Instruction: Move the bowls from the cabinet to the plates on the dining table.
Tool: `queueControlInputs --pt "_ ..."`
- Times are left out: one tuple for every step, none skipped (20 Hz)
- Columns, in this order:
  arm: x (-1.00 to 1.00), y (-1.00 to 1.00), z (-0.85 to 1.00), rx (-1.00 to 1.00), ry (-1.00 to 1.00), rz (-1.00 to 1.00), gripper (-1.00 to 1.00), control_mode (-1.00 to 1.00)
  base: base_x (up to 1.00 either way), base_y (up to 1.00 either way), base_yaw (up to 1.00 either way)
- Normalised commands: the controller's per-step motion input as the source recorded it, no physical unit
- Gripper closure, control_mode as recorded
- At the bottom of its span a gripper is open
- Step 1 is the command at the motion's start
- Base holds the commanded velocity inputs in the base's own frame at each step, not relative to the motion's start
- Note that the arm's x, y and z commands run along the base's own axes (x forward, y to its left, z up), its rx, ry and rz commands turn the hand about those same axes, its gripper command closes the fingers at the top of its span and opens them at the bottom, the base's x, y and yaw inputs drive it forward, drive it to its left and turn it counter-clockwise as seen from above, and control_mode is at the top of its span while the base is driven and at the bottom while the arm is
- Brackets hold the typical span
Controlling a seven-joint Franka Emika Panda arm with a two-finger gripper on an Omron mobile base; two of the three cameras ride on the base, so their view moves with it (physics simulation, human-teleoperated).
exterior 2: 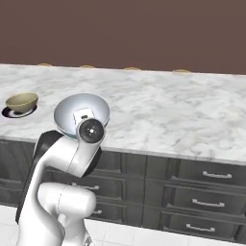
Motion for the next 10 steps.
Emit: queueControlInputs --pt "0.00 0.00 0.00 0.00 0.00 0.00 1.00 1.00 0.00 1.00 0.20" --pt "0.00 0.00 0.00 0.00 0.00 0.00 1.00 1.00 0.00 1.00 0.19" --pt "0.00 0.00 0.00 0.00 0.00 0.00 1.00 1.00 0.00 1.00 0.18" --pt "0.00 0.00 0.00 0.00 0.00 0.00 1.00 1.00 0.00 0.99 0.17" --pt "0.00 0.00 0.00 0.00 0.00 0.00 1.00 1.00 0.00 0.94 0.17" --pt "0.00 0.00 0.00 0.00 0.00 0.00 1.00 1.00 0.00 0.92 0.18" --pt "0.00 0.00 0.00 0.00 0.00 0.00 1.00 1.00 0.00 0.93 0.18" --pt "0.00 0.00 0.00 0.00 0.00 0.00 1.00 1.00 0.00 0.85 0.17" --pt "0.00 0.00 0.00 0.00 0.00 0.00 1.00 1.00 0.00 0.74 0.15" --pt "0.00 0.00 0.00 0.00 0.00 0.00 1.00 1.00 0.06 0.59 0.12"
